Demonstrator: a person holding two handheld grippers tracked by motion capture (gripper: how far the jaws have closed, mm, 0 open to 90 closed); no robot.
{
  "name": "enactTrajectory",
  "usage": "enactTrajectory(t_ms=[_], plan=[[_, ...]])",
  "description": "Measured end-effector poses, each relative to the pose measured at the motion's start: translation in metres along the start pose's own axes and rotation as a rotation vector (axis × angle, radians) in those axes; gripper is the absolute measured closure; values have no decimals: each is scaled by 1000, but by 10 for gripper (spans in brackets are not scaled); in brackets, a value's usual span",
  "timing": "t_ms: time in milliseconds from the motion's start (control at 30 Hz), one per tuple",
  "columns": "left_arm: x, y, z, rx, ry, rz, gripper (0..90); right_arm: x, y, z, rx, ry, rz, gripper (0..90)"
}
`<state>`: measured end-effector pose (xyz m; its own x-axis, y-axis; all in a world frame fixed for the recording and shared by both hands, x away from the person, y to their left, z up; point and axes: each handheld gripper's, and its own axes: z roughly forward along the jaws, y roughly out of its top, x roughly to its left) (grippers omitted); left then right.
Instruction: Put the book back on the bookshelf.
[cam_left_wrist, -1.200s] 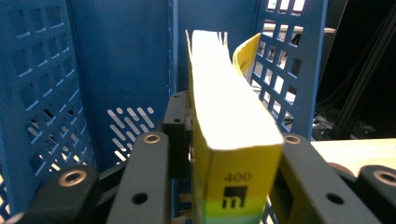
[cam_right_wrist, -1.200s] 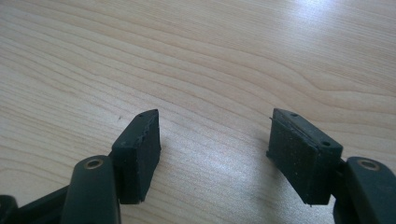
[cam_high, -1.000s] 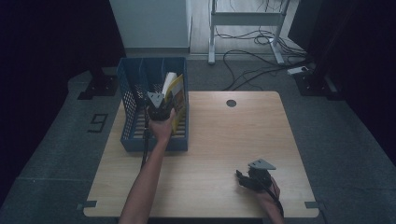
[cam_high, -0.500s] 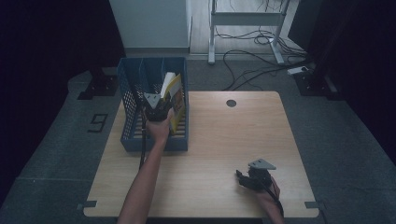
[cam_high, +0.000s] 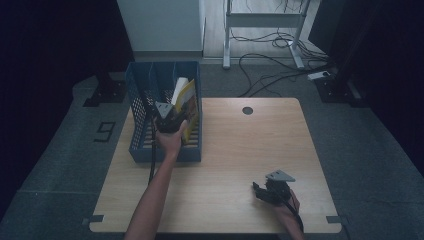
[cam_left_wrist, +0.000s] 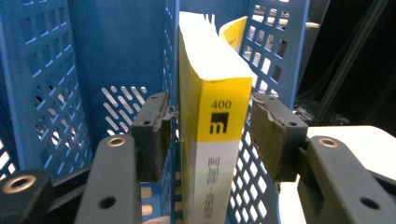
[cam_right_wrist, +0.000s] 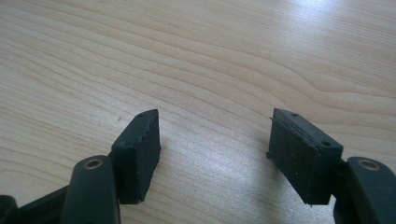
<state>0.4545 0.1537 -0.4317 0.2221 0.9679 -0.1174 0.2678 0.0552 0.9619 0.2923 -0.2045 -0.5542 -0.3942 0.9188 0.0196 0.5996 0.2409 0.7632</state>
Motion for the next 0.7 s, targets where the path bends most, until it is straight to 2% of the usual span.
enactTrajectory(t_ms=[67,233,500,700], plan=[[1,0,-3,16,-17,-10,444,0,0,0,0,0,0,330],[4,-2,-13,23,-27,8,417,0,0,0,-1,2,1,330],[12,-8,-26,56,-63,2,378,0,0,0,0,-1,-1,330],[12,-12,-37,64,-89,21,375,0,0,0,0,-2,-3,331]])
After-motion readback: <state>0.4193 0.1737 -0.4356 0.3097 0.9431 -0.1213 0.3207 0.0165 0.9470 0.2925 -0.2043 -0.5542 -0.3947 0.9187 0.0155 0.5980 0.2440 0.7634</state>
